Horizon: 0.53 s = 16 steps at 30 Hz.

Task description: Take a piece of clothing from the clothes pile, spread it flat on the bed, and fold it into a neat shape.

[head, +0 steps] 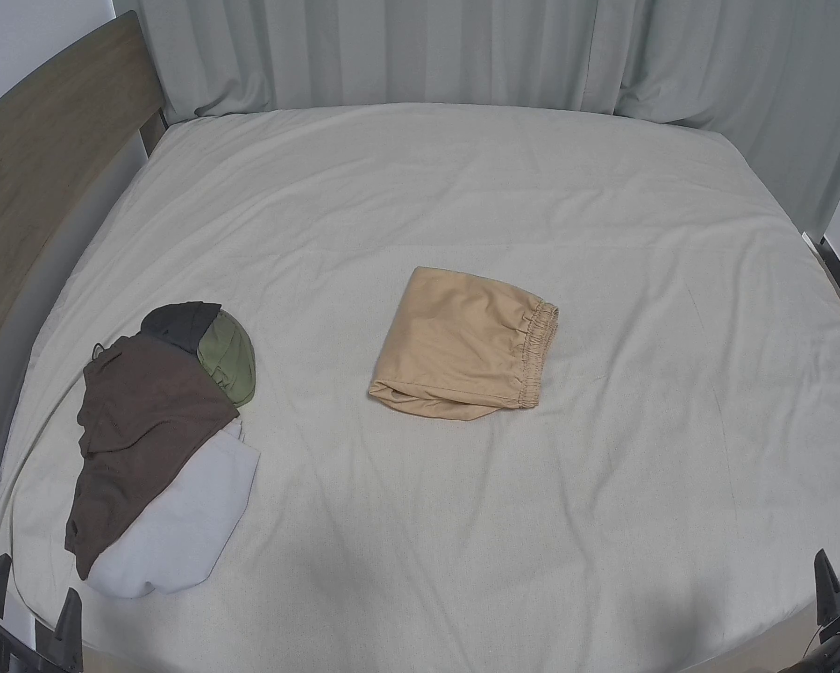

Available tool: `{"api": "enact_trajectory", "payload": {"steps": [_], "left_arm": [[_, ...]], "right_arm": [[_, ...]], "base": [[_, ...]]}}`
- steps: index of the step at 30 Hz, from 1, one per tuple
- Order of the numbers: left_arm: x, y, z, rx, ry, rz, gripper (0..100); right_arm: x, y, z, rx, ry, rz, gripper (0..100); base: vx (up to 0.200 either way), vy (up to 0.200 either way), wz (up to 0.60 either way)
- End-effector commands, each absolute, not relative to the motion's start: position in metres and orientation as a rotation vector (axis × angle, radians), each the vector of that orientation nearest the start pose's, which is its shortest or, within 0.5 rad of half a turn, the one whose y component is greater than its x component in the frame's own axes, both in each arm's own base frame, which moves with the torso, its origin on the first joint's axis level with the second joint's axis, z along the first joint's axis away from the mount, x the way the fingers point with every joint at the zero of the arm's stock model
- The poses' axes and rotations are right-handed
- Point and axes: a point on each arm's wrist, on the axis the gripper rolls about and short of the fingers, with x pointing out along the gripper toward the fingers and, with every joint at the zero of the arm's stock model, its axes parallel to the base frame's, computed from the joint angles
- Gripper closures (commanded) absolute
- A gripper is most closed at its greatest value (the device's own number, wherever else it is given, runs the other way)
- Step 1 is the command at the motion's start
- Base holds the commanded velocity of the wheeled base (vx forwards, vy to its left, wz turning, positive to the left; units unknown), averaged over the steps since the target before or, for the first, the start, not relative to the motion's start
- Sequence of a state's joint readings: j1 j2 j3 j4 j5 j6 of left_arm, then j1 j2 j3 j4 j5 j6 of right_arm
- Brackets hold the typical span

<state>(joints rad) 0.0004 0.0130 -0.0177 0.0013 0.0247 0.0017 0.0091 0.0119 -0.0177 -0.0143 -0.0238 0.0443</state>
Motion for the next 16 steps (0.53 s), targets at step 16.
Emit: {"api": "enact_trajectory", "payload": {"steps": [16], "left_arm": [[-0.0227, 0.0004, 0.0758, 0.014, 0.003, 0.018, 0]], "right_arm": [[-0.0228, 0.0, 0.0753, -0.008, 0.001, 0.017, 0]], "base": [[0.0, 0.0, 0.0]]}}
